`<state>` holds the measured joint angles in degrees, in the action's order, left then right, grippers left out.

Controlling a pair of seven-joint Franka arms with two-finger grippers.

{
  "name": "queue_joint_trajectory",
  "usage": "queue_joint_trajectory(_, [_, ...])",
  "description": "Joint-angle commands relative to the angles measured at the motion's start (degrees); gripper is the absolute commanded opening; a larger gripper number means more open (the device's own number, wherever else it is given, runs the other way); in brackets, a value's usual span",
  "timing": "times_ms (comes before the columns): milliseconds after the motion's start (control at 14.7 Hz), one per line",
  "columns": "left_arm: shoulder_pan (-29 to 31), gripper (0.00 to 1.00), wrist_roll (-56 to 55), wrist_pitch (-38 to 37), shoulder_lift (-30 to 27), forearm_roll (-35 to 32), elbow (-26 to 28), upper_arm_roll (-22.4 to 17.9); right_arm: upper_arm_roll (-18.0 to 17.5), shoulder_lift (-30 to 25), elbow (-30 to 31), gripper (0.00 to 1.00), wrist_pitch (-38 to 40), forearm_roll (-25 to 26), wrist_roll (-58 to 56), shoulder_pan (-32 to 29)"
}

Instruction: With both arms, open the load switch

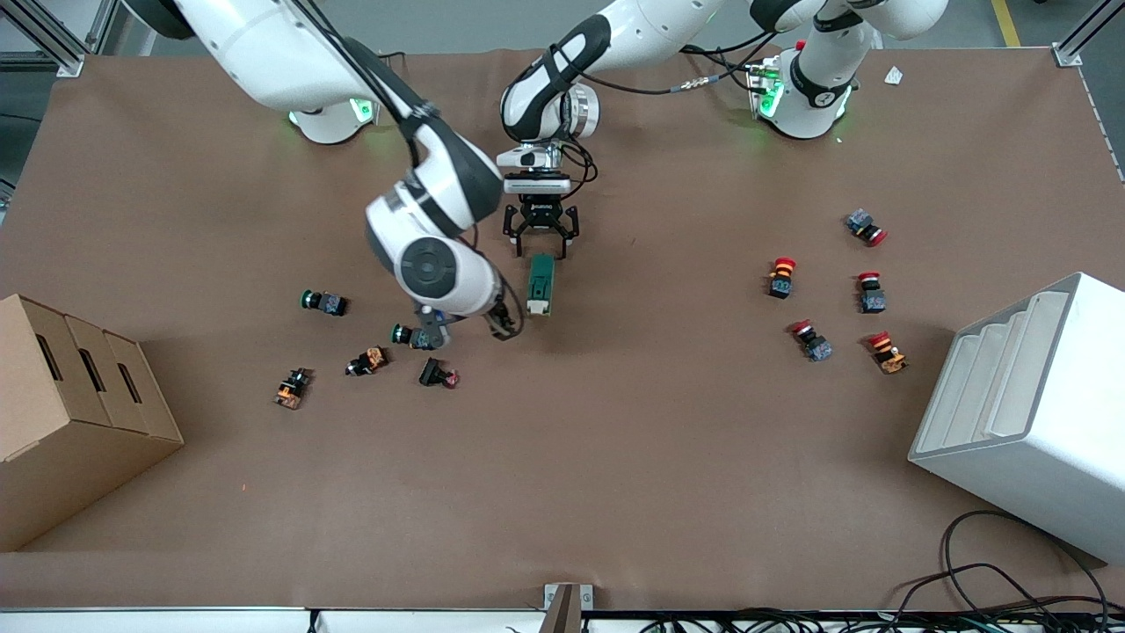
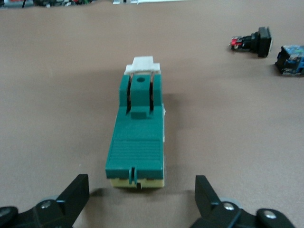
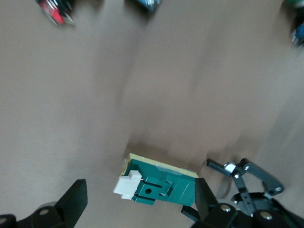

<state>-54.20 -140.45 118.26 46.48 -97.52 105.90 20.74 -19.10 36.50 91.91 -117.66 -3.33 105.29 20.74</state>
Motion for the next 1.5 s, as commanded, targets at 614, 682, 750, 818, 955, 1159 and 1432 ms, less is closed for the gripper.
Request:
queue_joint_trajectory(614, [-2.8,0.99,-11.5,-9.5,5.3,-7.9,0.2,-0.4,0.0,5.9,-2.5,1.0,-2.5,0.1,3.3,1.1])
queue_joint_trajectory(682, [-3.1,0.99,-11.7,-9.5,5.3,-7.8,0.2,-0.4,0.0,6.2,-2.5,1.0,-2.6,-0.3,3.3,1.5])
queue_joint_trajectory(750, [-3.1,0.99,-11.7,-9.6,5.4,-7.8,0.2,-0.4,0.0,6.6,-2.5,1.0,-2.7,-0.4,3.3,1.7])
queue_joint_trajectory(818, [-3.1,0.99,-11.7,-10.1,5.5,-7.9,0.2,-0.4,0.0,6.8,-2.5,1.0,-2.6,-0.4,3.3,1.9])
queue_joint_trajectory(955, [-3.2,0.99,-11.7,-10.6,5.8,-7.9,0.2,-0.4,0.0,7.0,-2.4,1.0,-2.2,-0.4,3.6,2.0])
queue_joint_trajectory(1159, [-3.2,1.0,-11.7,-10.6,5.8,-7.9,0.2,-0.4,0.0,6.9,-2.3,1.0,-1.6,-0.4,6.2,3.2])
queue_joint_trajectory(1432, [-3.3,1.0,-11.6,-10.6,5.8,-7.9,0.2,-0.4,-1.1,6.2,-3.4,1.0,4.3,-0.5,7.0,3.6])
